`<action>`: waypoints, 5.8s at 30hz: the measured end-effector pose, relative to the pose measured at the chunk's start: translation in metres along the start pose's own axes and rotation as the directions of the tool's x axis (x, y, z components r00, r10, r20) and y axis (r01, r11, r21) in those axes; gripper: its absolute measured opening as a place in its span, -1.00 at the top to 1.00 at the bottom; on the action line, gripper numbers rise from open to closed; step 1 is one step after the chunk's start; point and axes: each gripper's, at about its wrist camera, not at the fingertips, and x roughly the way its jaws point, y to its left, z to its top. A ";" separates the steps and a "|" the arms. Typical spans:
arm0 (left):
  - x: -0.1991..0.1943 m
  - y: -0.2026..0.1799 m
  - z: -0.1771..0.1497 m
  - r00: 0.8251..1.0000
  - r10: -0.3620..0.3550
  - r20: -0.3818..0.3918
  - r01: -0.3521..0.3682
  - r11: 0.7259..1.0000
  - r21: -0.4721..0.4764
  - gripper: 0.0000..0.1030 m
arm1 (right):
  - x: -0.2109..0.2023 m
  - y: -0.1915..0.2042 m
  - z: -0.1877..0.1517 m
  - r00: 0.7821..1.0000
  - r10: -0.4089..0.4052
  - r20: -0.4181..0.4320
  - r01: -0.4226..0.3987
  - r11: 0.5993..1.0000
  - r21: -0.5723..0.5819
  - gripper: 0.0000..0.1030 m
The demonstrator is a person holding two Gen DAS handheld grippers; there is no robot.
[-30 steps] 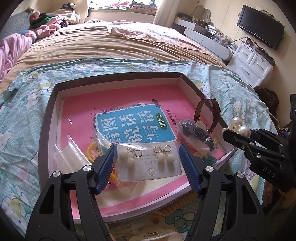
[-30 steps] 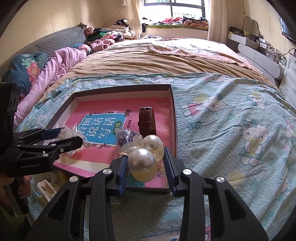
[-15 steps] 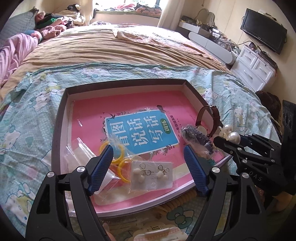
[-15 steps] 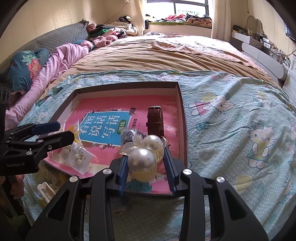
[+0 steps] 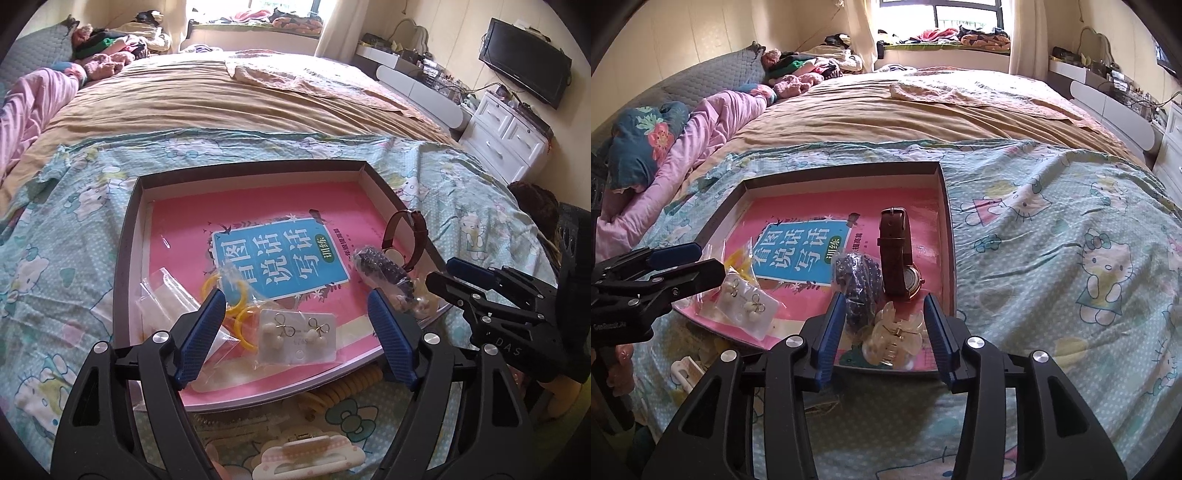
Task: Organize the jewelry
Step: 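Carry the pearl earrings and earring card into the box and open both tools, then withdraw both open tools from the box toward the remaining jewelry, then grasp the blue clip with the right tool while the left tool grasps the cream claw clip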
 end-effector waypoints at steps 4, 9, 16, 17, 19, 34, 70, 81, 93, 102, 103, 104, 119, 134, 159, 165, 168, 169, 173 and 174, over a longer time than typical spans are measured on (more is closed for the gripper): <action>-0.004 0.001 0.000 1.000 0.002 0.004 -0.002 1.000 -0.007 -0.39 | -0.007 0.000 0.001 1.000 0.004 0.014 -0.004 1.000 0.001 -0.01; -0.009 0.003 0.001 1.000 0.003 0.008 -0.003 1.000 -0.021 -0.39 | -0.017 -0.002 0.001 0.999 0.008 0.036 -0.009 1.000 0.018 -0.32; -0.018 0.007 0.000 1.000 0.004 0.012 -0.003 0.999 -0.039 -0.52 | -0.030 -0.001 -0.001 0.998 0.006 0.056 -0.007 1.000 0.020 -0.49; -0.020 0.008 0.000 1.000 0.005 0.015 -0.005 0.999 -0.040 -0.56 | -0.032 -0.001 -0.001 0.998 0.006 0.060 -0.007 1.000 0.020 -0.54; -0.023 0.008 0.000 1.000 0.005 0.018 -0.005 0.999 -0.042 -0.58 | -0.036 0.000 -0.001 0.998 0.007 0.070 -0.009 1.000 0.018 -0.59; -0.059 0.012 -0.013 0.999 0.024 0.045 -0.021 0.998 -0.067 -0.81 | -0.070 0.013 0.000 0.992 0.046 0.117 -0.046 0.999 -0.003 -0.60; -0.146 0.008 -0.057 0.972 0.113 0.204 -0.090 0.989 -0.120 -0.81 | -0.139 0.039 -0.022 0.974 0.120 0.193 -0.105 0.991 -0.086 -0.60; -0.139 0.000 -0.071 0.975 0.139 0.175 -0.122 0.987 -0.101 -0.81 | -0.135 0.043 -0.040 0.979 0.136 0.153 -0.120 0.987 -0.108 -0.60; -0.123 -0.005 -0.089 0.981 0.161 0.109 -0.153 0.985 -0.081 -0.81 | -0.125 0.035 -0.056 0.985 0.135 0.109 -0.123 0.986 -0.113 -0.60; -0.106 -0.010 -0.103 0.983 0.177 0.048 -0.174 0.983 -0.060 -0.81 | -0.117 0.025 -0.066 0.987 0.138 0.083 -0.130 0.987 -0.098 -0.60; -0.103 -0.010 -0.105 0.984 0.177 0.038 -0.174 0.983 -0.057 -0.81 | -0.116 0.024 -0.067 0.987 0.138 0.079 -0.131 0.987 -0.097 -0.60; -0.101 -0.011 -0.107 0.984 0.177 0.031 -0.175 0.983 -0.054 -0.81 | -0.115 0.023 -0.068 0.987 0.139 0.076 -0.131 0.987 -0.095 -0.60; -0.053 -0.025 -0.122 0.983 0.174 -0.050 -0.174 0.985 0.008 -0.81 | -0.082 0.006 -0.076 0.989 0.145 0.012 -0.144 0.988 -0.057 -0.60; -0.027 -0.015 -0.120 0.988 0.137 -0.068 -0.139 0.990 -0.027 -0.81 | -0.031 0.012 -0.069 0.983 0.173 -0.061 -0.176 0.983 -0.057 -0.59; -0.009 -0.017 -0.114 0.988 0.129 -0.080 -0.132 0.991 -0.027 -0.81 | 0.009 0.022 -0.059 0.966 0.238 -0.100 -0.244 0.968 -0.055 0.10; -0.010 -0.019 -0.113 0.989 0.134 -0.068 -0.136 0.990 -0.023 -0.51 | -0.003 0.015 -0.059 0.967 0.245 -0.072 -0.249 0.968 -0.042 0.10; -0.013 -0.022 -0.113 0.989 0.137 -0.059 -0.137 0.990 -0.009 -0.28 | -0.014 0.012 -0.061 0.967 0.249 -0.055 -0.251 0.967 -0.038 0.10; -0.016 -0.022 -0.112 0.990 0.131 -0.051 -0.131 0.991 -0.013 -0.28 | -0.018 0.011 -0.061 0.967 0.249 -0.047 -0.251 0.967 -0.036 0.10; -0.037 -0.021 -0.103 0.995 0.100 0.002 -0.100 0.994 -0.034 -0.24 | -0.034 0.007 -0.058 0.967 0.253 -0.014 -0.253 0.967 -0.036 0.10; -0.042 -0.020 -0.100 0.995 0.099 0.016 -0.098 0.995 -0.035 -0.24 | -0.038 0.007 -0.055 0.968 0.252 -0.003 -0.252 0.967 -0.038 0.10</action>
